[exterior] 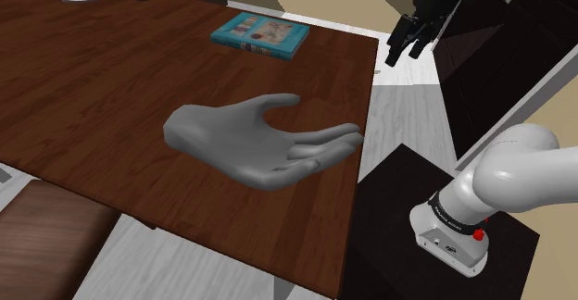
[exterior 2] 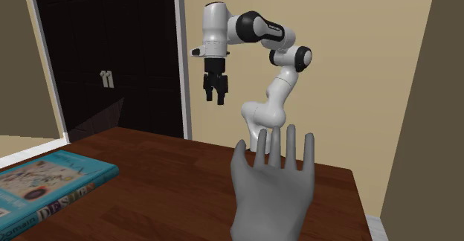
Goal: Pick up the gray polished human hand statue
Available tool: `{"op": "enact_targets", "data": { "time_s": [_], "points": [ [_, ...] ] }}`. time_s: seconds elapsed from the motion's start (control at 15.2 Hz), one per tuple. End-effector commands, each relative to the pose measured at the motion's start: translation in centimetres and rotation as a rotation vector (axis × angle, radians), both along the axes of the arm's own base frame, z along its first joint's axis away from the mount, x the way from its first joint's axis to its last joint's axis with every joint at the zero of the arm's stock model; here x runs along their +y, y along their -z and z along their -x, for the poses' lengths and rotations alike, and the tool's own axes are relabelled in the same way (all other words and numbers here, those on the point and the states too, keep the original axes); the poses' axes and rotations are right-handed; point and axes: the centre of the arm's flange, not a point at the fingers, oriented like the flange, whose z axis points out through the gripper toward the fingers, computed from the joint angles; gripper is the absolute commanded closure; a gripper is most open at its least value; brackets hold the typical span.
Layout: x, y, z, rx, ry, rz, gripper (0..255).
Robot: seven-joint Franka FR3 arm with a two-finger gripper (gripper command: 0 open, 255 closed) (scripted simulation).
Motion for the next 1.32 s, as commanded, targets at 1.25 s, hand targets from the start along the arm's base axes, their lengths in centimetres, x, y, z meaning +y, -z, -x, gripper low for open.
{"op": "enact_targets", "data": {
  "time_s": [1.25],
  "points": [
    [25.4,1.5,-11.7,0.140,-0.657,0.193,0]
  ]
}}
